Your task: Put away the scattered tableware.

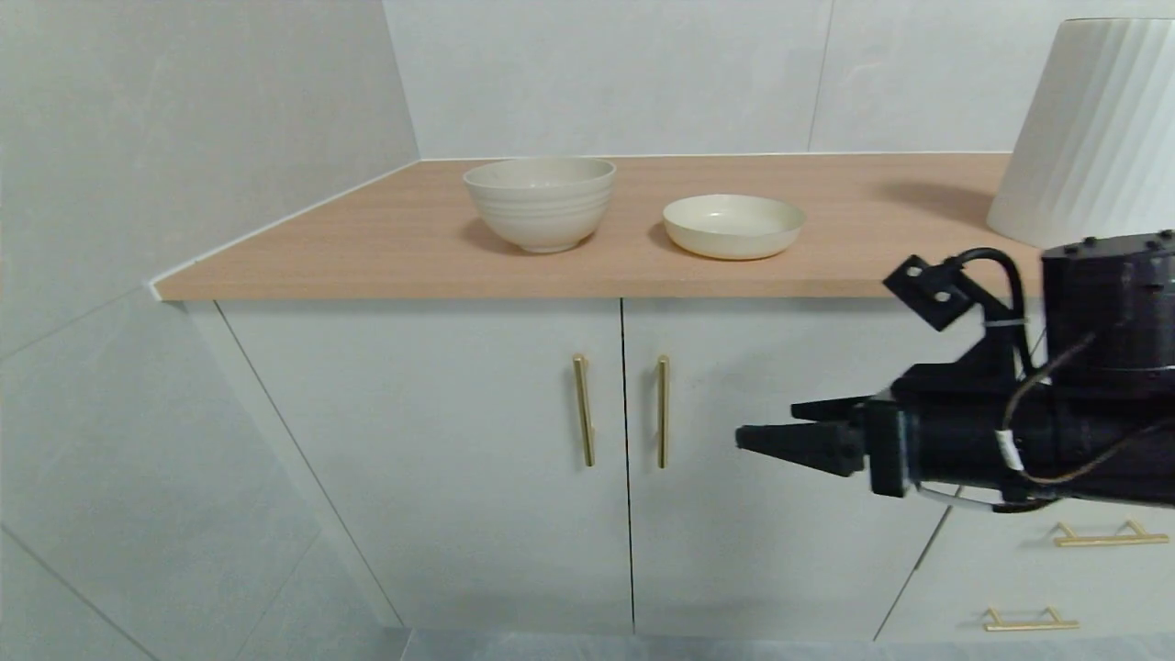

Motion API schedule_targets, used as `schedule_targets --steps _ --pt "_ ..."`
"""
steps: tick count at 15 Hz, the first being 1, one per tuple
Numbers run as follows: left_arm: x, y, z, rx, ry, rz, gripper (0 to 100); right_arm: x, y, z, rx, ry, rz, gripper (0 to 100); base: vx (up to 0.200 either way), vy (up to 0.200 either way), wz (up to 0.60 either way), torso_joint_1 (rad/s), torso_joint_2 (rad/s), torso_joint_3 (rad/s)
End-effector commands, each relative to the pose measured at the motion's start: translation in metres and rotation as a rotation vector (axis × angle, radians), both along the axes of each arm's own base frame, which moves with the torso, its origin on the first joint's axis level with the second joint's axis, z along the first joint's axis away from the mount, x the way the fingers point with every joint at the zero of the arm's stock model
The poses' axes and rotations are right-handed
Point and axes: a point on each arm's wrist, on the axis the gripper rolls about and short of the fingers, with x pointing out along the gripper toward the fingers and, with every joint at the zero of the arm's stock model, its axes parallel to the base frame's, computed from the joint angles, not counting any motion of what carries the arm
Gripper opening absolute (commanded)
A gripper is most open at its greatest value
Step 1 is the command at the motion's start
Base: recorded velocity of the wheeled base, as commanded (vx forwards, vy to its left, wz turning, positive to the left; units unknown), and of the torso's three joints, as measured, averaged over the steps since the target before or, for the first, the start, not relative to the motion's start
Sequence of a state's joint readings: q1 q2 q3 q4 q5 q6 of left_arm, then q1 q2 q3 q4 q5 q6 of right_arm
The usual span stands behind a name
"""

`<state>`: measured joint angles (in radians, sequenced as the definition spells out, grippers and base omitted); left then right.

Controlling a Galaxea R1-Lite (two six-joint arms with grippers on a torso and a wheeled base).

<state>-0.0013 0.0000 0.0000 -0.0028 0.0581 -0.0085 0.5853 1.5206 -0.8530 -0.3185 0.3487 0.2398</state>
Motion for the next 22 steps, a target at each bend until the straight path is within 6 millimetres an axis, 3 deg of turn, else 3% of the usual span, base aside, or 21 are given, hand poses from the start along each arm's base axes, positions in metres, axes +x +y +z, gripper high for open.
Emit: schedule_targets --steps 1,3,9,14,22 --pt "0.0 0.0 0.0 -0.001 0.0 0.0 100 0.034 0.041 -0.023 -0.019 0.085 0.054 100 0.0 0.0 0.0 0.0 0.0 0.0" --pt "0.0 0.0 0.0 -0.001 0.0 0.0 100 0.057 0.06 -0.032 0.002 0.126 0.038 100 0.0 0.0 0.0 0.0 0.0 0.0" --pt "0.0 0.0 0.0 -0.001 0.0 0.0 100 0.091 0.083 -0.071 0.021 0.014 -0.097 100 0.0 0.0 0.0 0.0 0.0 0.0" --pt "0.0 0.0 0.0 -0.001 0.0 0.0 100 0.093 0.085 -0.071 0.046 -0.007 -0.097 100 0.0 0.0 0.0 0.0 0.0 0.0" --pt "0.0 0.0 0.0 -0.001 0.0 0.0 100 0.073 0.102 -0.072 0.103 0.0 -0.037 100 0.0 0.0 0.0 0.0 0.0 0.0"
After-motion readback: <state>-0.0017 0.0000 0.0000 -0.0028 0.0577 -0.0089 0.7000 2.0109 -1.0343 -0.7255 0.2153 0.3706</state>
